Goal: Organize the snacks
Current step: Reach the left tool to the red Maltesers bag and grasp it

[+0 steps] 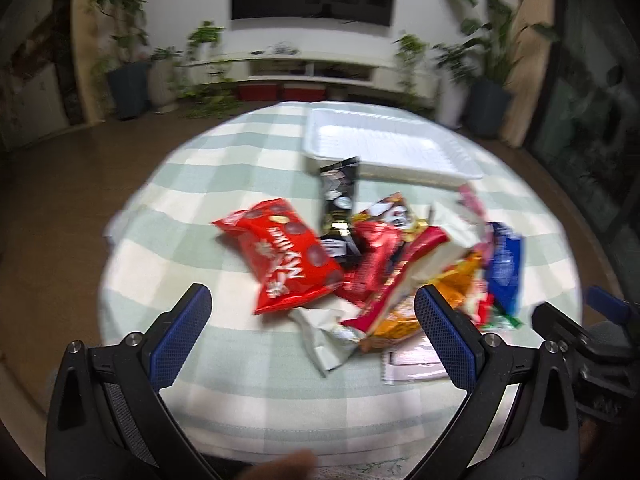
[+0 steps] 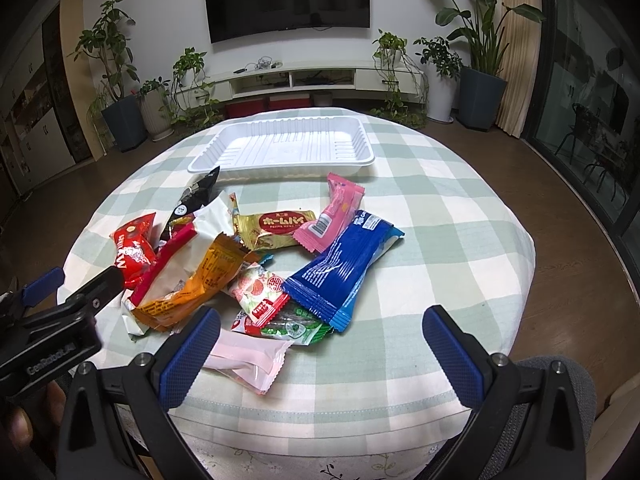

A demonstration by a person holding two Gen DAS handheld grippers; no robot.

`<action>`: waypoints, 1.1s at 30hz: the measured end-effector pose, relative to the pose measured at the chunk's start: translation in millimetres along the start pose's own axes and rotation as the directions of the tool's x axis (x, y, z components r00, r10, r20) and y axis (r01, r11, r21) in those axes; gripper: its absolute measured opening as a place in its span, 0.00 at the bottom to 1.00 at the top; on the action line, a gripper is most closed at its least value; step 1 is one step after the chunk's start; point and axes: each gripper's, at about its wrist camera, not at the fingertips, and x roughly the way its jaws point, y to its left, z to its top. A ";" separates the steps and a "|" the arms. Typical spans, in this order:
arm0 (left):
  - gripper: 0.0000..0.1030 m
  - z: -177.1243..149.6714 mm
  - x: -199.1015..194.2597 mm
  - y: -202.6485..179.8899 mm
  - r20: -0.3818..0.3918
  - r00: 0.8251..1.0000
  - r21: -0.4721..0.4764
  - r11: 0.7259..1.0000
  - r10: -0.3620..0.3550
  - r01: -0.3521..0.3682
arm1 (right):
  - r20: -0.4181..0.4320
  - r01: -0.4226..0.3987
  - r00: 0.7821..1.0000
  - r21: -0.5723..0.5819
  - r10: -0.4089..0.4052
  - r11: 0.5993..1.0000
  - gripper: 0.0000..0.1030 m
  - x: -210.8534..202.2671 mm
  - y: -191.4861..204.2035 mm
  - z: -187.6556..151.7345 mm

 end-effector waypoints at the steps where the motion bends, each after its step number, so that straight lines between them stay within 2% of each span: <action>1: 1.00 -1.0 1.1 4.9 -0.010 0.996 -0.004 0.996 -0.085 0.085 | 0.005 -0.004 1.000 0.003 0.004 1.000 1.00 -1.1 -0.7 -0.6; 2: 1.00 -3.9 2.3 10.9 -0.027 0.986 -0.012 0.986 -0.167 0.166 | 0.010 -0.009 1.000 0.006 0.009 1.000 1.00 -2.8 -2.6 -0.7; 3: 1.00 -8.4 3.6 18.5 -0.034 0.967 -0.024 0.968 -0.251 0.250 | 0.010 -0.014 1.000 0.009 0.013 1.000 1.00 -1.6 -2.1 -1.8; 4: 1.00 -13.0 5.2 25.8 -0.028 0.950 -0.043 0.950 -0.310 0.309 | 0.012 -0.025 1.000 0.017 0.024 1.000 1.00 -1.0 -3.9 -2.5; 5: 1.00 -18.0 11.3 33.6 -0.076 0.937 -0.086 0.938 -0.342 0.336 | 0.027 -0.053 0.998 0.032 0.052 0.998 1.00 3.0 -3.9 -3.1; 6: 1.00 -25.2 24.9 40.6 -0.220 0.911 -0.138 0.936 -0.349 0.325 | 0.036 -0.065 0.997 0.042 0.063 0.997 1.00 2.6 -5.0 -2.9; 7: 0.99 -33.4 35.8 48.4 -0.310 0.886 -0.185 0.936 -0.344 0.299 | 0.050 -0.085 0.995 0.058 0.082 0.995 1.00 2.6 -6.8 -2.7; 8: 1.00 -34.6 34.3 52.4 -0.290 0.886 -0.195 0.929 -0.361 0.314 | 0.057 -0.102 0.994 0.071 0.098 0.992 1.00 3.7 -8.3 -2.0; 9: 1.00 -33.8 28.4 58.8 -0.252 0.906 -0.205 0.933 -0.342 0.295 | 0.067 -0.116 0.992 0.080 0.111 0.990 1.00 3.7 -9.8 -1.4; 11: 0.99 -29.0 30.6 61.6 -0.254 0.911 -0.224 0.936 -0.326 0.273 | 0.074 -0.134 0.989 0.087 0.128 0.987 1.00 3.2 -13.4 -0.3; 14: 0.99 -14.8 39.2 62.0 -0.278 0.940 -0.203 0.968 -0.198 0.144 | 0.064 -0.127 0.990 0.072 0.123 0.989 1.00 2.9 -16.5 -0.7; 17: 0.99 6.3 38.1 67.9 -0.251 0.959 -0.220 0.972 -0.136 0.080 | 0.055 -0.100 0.994 0.062 0.096 0.993 1.00 2.3 -22.8 -0.6; 19: 0.99 22.6 40.5 65.7 -0.233 0.970 -0.200 0.980 -0.065 0.018 | 0.059 -0.094 0.994 0.062 0.090 0.994 1.00 3.1 -26.3 0.1; 21: 0.99 39.0 44.7 65.1 -0.248 0.967 -0.162 0.983 0.050 -0.092 | 0.056 -0.097 0.994 0.066 0.093 0.993 1.00 5.2 -30.7 1.4; 23: 0.99 48.8 51.0 63.1 -0.268 0.953 -0.124 0.976 0.142 -0.180 | 0.071 -0.083 0.994 0.047 0.079 0.995 0.99 7.8 -30.9 1.5; 24: 0.99 52.4 55.5 61.1 -0.276 0.948 -0.113 0.975 0.155 -0.192 | 0.066 -0.082 0.995 0.046 0.079 0.996 0.99 9.1 -31.8 1.6; 27: 0.99 64.8 66.8 56.1 -0.287 0.952 -0.131 0.980 0.105 -0.147 | 0.059 -0.085 0.995 0.056 0.082 0.995 0.99 12.1 -35.1 1.8; 28: 0.99 64.0 75.5 52.3 -0.289 0.951 -0.126 0.981 0.107 -0.149 | 0.049 -0.087 0.995 0.062 0.084 0.994 0.99 13.3 -36.1 1.8; 33: 0.99 64.5 98.5 41.3 -0.347 0.928 -0.103 0.978 0.135 -0.181 | 0.018 -0.097 0.995 0.084 0.095 0.992 0.99 19.4 -41.3 1.1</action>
